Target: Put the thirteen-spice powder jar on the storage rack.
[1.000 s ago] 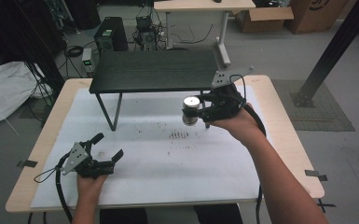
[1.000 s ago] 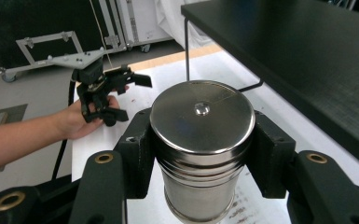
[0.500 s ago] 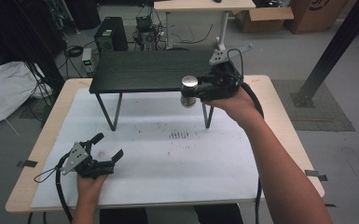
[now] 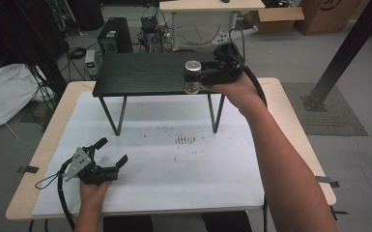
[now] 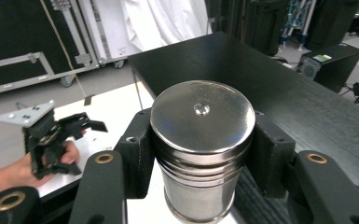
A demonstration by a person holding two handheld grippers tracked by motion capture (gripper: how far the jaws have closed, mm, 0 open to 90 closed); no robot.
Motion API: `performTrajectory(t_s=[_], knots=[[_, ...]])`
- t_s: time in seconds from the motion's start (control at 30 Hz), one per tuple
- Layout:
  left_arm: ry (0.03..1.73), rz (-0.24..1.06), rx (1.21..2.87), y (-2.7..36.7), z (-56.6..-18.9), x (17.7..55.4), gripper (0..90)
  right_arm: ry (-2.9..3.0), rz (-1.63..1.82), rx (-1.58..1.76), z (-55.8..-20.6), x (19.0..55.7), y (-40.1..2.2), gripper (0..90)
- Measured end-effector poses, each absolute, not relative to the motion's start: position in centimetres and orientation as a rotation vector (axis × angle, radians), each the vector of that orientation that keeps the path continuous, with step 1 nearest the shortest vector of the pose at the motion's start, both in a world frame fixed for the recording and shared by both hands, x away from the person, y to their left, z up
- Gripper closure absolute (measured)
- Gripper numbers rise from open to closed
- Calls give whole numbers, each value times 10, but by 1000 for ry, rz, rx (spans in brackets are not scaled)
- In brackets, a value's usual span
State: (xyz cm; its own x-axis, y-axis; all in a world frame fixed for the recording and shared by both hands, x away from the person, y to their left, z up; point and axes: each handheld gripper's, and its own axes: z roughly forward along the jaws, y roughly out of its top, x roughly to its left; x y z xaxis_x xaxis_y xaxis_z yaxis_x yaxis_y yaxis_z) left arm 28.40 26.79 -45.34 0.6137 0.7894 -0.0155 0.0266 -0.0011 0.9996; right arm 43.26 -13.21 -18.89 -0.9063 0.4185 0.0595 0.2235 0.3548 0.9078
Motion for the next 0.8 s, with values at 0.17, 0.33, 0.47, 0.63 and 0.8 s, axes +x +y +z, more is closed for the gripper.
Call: performTrajectory(t_s=[0.17, 0.33, 0.47, 0.63, 0.8], knots=[[728, 696, 1468, 268, -453, 284, 5, 2406, 1577, 627, -186, 443, -129, 488], [730, 694, 1468, 268, -453, 284, 5, 2381, 1610, 668, -188, 453, -128, 488], [730, 694, 1468, 268, -453, 284, 5, 2368, 1586, 707, -191, 462, -125, 488], [731, 692, 1469, 268, -453, 284, 6, 2372, 1543, 726, -198, 469, -119, 488], [729, 694, 1469, 268, -453, 284, 6, 2382, 1489, 741, -202, 474, -113, 489]])
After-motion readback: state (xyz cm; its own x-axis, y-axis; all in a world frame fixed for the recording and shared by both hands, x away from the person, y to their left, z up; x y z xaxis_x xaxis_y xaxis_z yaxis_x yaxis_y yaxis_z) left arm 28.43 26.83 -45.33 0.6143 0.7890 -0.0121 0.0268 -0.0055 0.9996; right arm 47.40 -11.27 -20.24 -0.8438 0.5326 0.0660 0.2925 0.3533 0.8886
